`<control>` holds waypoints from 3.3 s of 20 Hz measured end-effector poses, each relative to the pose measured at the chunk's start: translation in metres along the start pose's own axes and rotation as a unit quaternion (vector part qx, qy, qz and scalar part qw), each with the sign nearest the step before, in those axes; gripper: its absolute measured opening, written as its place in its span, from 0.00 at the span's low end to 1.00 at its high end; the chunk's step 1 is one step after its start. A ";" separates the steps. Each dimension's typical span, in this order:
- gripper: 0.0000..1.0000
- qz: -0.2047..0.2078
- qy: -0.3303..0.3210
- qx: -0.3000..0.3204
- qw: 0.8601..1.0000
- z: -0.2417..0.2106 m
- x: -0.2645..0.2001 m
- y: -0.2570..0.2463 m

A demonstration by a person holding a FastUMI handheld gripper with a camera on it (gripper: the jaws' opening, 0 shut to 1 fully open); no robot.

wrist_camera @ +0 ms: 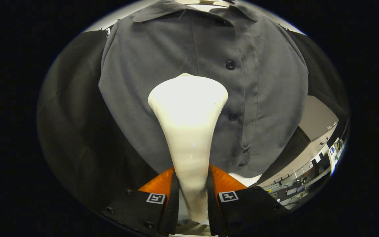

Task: Iron the clothes twice with a garment steamer, once on the left side and once on the right side.

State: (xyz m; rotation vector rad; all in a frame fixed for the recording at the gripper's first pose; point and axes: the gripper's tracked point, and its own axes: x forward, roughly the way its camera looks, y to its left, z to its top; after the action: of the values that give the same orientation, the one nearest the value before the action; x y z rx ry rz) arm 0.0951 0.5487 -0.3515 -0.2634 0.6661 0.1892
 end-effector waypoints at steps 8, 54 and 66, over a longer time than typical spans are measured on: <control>0.45 -0.007 0.042 -0.002 0.999 -0.047 0.014 -0.019; 0.46 -0.009 0.213 0.011 0.977 -0.228 0.069 -0.067; 0.45 -0.019 0.201 0.034 0.979 -0.223 0.037 -0.106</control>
State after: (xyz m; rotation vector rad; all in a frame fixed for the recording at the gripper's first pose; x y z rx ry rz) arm 0.0209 0.3840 -0.5235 -0.2510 1.0652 0.0762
